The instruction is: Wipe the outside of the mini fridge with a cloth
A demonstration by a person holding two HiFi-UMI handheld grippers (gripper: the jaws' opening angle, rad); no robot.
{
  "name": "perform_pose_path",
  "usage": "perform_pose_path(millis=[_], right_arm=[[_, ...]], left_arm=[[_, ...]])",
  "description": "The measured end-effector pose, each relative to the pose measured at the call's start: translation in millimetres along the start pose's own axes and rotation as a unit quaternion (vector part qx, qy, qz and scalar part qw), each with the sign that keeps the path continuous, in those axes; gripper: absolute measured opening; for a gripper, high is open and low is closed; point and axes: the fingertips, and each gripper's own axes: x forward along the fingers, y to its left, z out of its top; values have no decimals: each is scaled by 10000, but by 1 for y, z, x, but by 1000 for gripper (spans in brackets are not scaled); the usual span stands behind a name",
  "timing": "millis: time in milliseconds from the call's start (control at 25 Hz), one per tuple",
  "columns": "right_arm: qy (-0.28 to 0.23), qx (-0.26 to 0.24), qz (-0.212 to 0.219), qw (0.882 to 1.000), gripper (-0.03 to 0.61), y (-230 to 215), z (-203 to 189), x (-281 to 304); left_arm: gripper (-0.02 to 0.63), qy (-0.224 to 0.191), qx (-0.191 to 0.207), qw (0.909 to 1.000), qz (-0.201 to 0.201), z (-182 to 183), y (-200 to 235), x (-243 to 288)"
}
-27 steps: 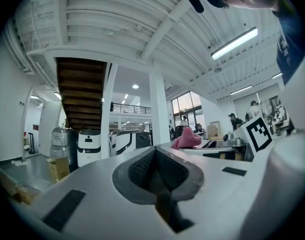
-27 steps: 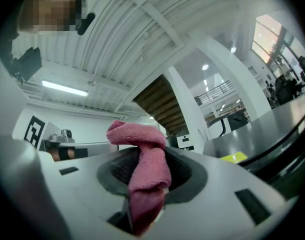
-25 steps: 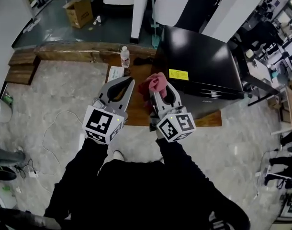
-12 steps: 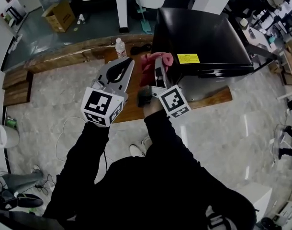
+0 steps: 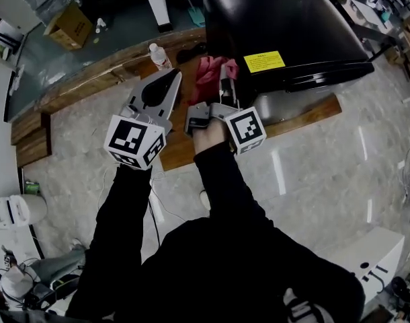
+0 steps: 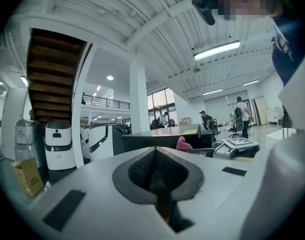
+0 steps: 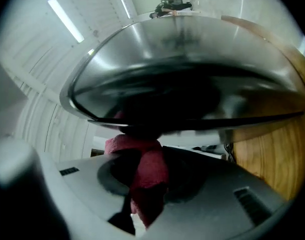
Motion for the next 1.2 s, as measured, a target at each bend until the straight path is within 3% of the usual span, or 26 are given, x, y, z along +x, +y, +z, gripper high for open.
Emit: perform_pose_path(millis=[280,560,1200], right_arm=[[-121,-85,-289,9995,123,-65,-6,-8],[-61,-344,-670,9971,123,-140,-10,-14],[39,-29,-1833,9831,121,-294,-20,-36]], left_arm=[[3,59,-159,9983,-550,-62,0,9],[3,174,-343,9976,-581,-124,7,26],[3,975,-809,9869,-1000,-250,1,71]])
